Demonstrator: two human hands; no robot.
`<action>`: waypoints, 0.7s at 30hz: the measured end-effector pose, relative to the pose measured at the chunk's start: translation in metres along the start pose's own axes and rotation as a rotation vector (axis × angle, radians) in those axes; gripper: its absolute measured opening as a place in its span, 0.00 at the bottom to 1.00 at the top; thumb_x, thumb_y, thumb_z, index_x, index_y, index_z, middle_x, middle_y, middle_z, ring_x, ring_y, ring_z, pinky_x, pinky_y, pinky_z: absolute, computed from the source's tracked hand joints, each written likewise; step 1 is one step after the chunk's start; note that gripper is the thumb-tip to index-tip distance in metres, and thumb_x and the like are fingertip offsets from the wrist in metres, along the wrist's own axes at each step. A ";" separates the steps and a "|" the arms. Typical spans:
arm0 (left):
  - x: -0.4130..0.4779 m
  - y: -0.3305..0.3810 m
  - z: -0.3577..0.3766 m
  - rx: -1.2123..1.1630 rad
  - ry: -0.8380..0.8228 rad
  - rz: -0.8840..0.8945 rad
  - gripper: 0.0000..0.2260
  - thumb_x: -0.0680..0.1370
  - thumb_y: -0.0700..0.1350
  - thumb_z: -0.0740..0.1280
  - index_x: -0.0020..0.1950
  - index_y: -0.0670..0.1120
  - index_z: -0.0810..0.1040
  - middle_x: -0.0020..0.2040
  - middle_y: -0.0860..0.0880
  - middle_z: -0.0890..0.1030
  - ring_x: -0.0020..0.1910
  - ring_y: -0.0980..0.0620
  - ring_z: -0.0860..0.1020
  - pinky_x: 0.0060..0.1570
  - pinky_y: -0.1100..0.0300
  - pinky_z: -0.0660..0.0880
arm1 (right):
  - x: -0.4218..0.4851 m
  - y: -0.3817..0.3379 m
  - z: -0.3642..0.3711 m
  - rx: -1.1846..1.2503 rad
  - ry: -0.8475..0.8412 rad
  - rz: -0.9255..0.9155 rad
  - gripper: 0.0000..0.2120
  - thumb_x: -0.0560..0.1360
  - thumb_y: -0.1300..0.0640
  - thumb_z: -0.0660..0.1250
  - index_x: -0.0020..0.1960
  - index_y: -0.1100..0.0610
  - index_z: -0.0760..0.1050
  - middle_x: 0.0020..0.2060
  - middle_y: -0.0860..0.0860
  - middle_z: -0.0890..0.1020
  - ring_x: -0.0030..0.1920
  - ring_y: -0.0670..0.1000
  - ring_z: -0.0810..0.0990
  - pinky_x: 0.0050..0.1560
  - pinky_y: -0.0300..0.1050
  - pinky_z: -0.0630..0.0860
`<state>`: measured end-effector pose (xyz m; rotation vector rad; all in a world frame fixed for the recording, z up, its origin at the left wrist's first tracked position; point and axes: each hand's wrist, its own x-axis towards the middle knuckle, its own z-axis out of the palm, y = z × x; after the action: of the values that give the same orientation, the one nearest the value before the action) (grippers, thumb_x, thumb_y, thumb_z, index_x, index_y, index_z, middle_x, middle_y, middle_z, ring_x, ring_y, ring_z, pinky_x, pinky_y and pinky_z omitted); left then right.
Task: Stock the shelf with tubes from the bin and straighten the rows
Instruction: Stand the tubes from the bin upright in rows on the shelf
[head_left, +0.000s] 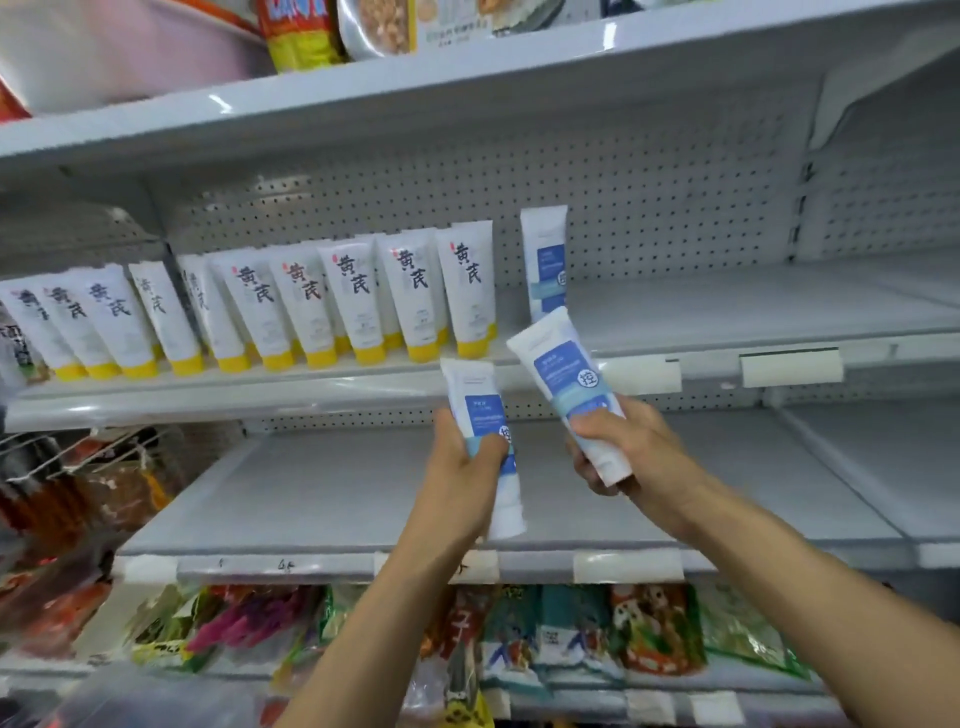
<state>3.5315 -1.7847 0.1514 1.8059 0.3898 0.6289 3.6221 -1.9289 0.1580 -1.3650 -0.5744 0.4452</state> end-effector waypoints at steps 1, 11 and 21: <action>0.005 0.006 0.005 -0.007 -0.008 0.022 0.10 0.80 0.42 0.62 0.59 0.51 0.66 0.49 0.52 0.78 0.44 0.57 0.78 0.39 0.63 0.73 | 0.002 -0.008 -0.005 0.000 0.043 -0.035 0.13 0.66 0.54 0.67 0.47 0.59 0.73 0.30 0.54 0.75 0.28 0.49 0.71 0.25 0.39 0.65; 0.040 0.049 0.046 -0.018 -0.012 0.130 0.12 0.80 0.41 0.62 0.61 0.50 0.65 0.47 0.56 0.76 0.40 0.61 0.77 0.30 0.73 0.71 | 0.069 -0.075 -0.066 -0.253 0.168 -0.185 0.08 0.76 0.57 0.68 0.55 0.49 0.79 0.48 0.47 0.84 0.45 0.48 0.81 0.47 0.44 0.75; 0.062 0.061 0.066 -0.013 0.026 0.148 0.12 0.80 0.41 0.61 0.62 0.50 0.64 0.50 0.56 0.75 0.43 0.61 0.77 0.31 0.73 0.70 | 0.143 -0.075 -0.092 -0.366 0.273 -0.204 0.14 0.69 0.62 0.75 0.55 0.57 0.81 0.51 0.54 0.85 0.51 0.53 0.83 0.55 0.51 0.79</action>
<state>3.6173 -1.8206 0.2074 1.8269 0.2711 0.7566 3.7892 -1.9255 0.2401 -1.6622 -0.5788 -0.0176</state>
